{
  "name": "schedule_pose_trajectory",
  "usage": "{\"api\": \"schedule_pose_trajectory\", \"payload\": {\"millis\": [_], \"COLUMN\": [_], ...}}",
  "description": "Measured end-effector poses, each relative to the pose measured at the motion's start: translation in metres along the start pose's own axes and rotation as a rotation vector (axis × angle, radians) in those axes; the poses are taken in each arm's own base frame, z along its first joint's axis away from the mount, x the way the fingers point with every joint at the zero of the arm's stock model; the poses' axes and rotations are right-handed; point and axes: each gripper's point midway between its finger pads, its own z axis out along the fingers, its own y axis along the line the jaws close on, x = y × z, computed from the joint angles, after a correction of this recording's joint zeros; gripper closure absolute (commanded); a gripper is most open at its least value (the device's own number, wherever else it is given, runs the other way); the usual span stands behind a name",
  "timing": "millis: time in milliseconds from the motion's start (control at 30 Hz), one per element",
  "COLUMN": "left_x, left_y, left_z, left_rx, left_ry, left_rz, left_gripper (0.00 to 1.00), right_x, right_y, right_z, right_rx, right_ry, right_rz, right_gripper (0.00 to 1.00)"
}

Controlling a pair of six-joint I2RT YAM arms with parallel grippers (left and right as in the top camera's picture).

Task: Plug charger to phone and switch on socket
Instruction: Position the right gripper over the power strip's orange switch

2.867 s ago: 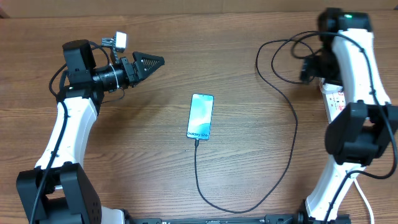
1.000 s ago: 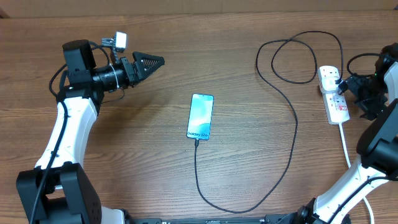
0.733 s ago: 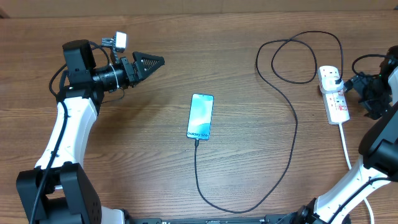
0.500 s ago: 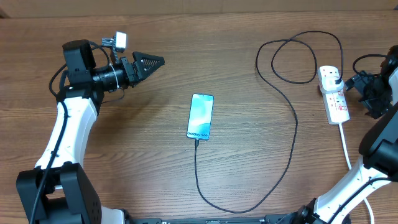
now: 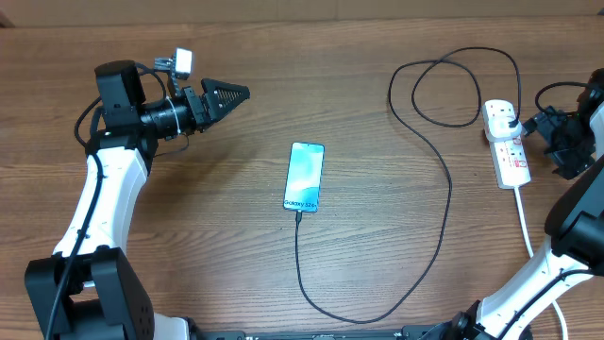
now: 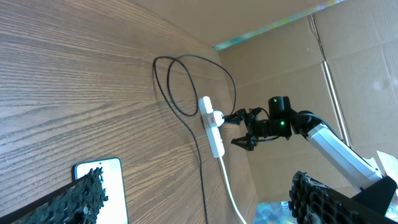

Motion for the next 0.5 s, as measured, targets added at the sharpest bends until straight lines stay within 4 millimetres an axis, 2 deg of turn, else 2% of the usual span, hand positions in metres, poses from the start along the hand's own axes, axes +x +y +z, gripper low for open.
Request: {"api": "schedule_pose_trajectory", "payload": {"millis": [267, 500], "left_x": [0.000, 0.000], "left_y": [0.000, 0.000], "left_z": [0.000, 0.000], "left_rx": [0.000, 0.000], "left_ry": [0.000, 0.000], "left_rz": [0.000, 0.000], "left_gripper": [0.00, 0.00], "right_x": [0.006, 0.002], "right_y": [0.000, 0.001], "right_z": [0.018, 0.022], "right_rx": [-0.016, -0.027], "right_ry": [0.001, -0.018], "right_rz": [0.005, 0.013], "right_gripper": [0.00, 0.00]}}
